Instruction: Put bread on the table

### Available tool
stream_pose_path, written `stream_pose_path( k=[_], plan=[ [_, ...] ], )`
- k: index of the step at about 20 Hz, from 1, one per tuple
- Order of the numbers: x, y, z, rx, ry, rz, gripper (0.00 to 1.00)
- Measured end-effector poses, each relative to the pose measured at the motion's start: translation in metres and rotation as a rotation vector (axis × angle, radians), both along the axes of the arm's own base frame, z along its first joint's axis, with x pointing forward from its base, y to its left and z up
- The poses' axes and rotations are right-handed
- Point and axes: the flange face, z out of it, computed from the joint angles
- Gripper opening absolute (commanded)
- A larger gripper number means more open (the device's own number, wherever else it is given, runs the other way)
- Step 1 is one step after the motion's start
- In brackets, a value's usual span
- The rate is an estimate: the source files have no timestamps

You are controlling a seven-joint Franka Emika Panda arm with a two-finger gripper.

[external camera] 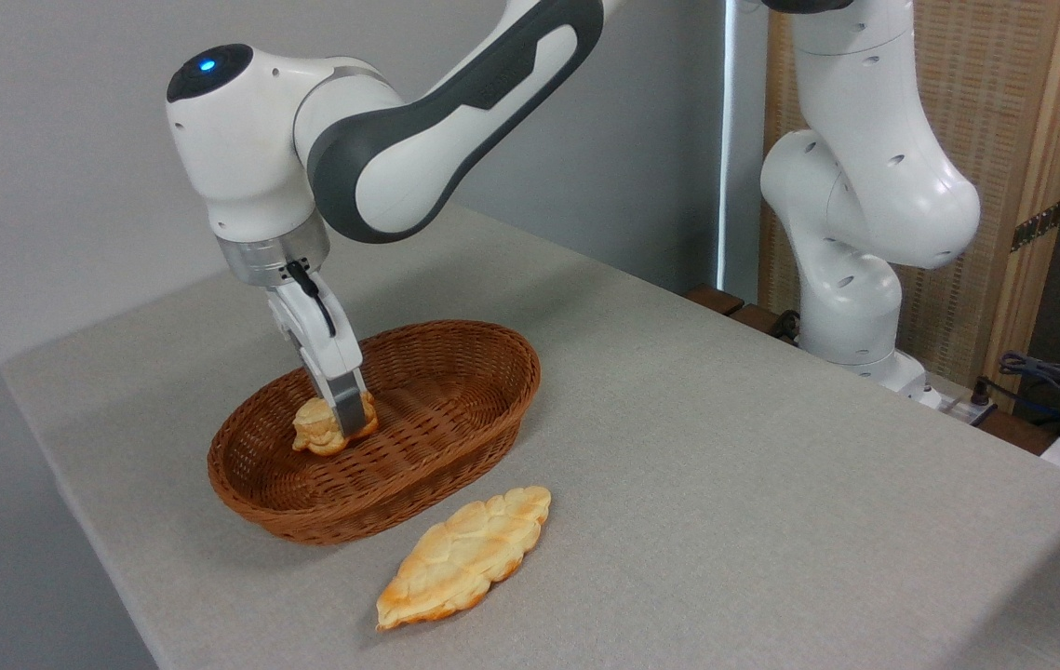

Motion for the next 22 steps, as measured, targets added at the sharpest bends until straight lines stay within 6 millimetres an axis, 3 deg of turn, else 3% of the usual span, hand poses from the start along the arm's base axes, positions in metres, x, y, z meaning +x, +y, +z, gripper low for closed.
stream_pose_path(
  k=[6, 11, 13, 17, 21, 22],
  plan=[
    [0.002, 0.003, 0.003, -0.001, -0.006, 0.005, 0.33],
    [0.006, 0.023, 0.029, -0.003, -0.053, 0.04, 0.34],
    [0.007, 0.042, 0.048, -0.001, -0.083, 0.072, 0.35],
    [0.001, 0.101, 0.09, 0.013, -0.112, 0.166, 0.38],
    [0.004, 0.18, 0.099, 0.028, -0.124, 0.288, 0.42],
    [0.004, 0.19, 0.098, 0.031, -0.122, 0.301, 0.44]
  ],
)
